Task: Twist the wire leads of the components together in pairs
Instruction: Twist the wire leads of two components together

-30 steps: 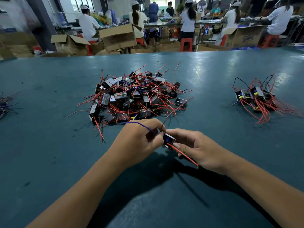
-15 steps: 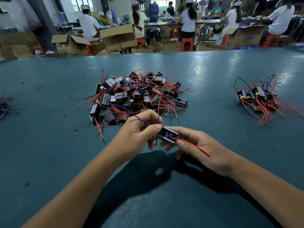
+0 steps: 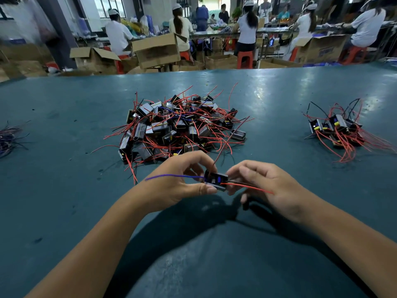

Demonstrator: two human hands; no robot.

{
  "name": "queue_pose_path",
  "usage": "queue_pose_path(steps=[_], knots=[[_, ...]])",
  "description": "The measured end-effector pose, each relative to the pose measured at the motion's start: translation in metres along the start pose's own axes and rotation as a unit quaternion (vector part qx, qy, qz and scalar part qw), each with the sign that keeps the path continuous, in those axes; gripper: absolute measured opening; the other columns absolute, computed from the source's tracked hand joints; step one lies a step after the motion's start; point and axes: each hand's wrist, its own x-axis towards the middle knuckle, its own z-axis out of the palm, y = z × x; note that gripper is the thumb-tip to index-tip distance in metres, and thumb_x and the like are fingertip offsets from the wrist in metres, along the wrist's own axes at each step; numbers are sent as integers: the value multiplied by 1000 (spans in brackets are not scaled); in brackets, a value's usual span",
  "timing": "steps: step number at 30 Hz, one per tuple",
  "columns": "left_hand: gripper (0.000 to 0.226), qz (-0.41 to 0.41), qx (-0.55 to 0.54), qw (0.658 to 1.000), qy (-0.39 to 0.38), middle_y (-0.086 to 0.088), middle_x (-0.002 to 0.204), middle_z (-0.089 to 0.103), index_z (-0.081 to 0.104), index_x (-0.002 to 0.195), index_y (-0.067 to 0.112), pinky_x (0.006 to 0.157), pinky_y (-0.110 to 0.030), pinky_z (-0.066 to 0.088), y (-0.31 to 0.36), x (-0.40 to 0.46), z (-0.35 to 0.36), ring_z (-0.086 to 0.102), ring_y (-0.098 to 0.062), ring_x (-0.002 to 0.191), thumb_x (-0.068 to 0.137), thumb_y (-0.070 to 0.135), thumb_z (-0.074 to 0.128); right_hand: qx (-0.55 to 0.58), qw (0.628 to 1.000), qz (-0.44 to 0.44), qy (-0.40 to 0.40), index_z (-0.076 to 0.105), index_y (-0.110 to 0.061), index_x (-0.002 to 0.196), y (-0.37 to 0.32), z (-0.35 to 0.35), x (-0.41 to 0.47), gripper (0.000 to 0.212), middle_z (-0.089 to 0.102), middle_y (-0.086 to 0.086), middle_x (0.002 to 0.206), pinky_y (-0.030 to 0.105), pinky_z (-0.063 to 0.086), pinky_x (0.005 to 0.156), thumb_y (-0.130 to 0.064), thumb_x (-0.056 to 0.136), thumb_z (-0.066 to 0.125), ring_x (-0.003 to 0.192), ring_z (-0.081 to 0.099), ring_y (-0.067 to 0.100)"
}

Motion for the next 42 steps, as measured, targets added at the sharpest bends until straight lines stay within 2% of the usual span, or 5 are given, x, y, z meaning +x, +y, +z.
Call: queue_pose_path(steps=[12,24,29,35,42], knots=[[26,-48,66,995,-62,18,92,65,65,97,27,76,-14,43,-24,2,4,60,-1,87,80,29,84,-148,985,90,-11,67,-13,81,-5,-10,-2,12,64,2,63,19,35,41,-16,92,68,51,50,10],[28,-89,66,989,-96,6,99,63,66,102,34,84,-38,54,-22,-5,-10,65,-15,88,81,19,77,-250,965,71,19,65,-19,73,-1,-15,-1,31,58,-5,54,18,36,49,-47,85,72,50,45,10],[28,-64,19,987,145,3,81,70,71,88,25,66,-28,50,-28,-6,-48,60,-13,68,74,5,57,-232,970,73,16,65,-23,73,0,-14,0,29,60,-3,57,19,39,50,-49,87,69,51,48,10],[23,-109,-64,839,530,6,72,64,65,78,22,58,-24,46,-66,-8,-80,55,-12,62,81,5,51,-238,969,71,17,67,-25,75,3,-14,1,29,64,-2,61,18,41,50,-52,86,66,51,51,10],[27,-281,155,849,419,-14,117,63,64,118,10,96,-44,48,-119,-12,-79,60,-31,107,95,24,61,-260,963,70,10,67,-27,78,6,-15,0,29,65,-3,63,18,41,52,-55,86,66,52,52,9]])
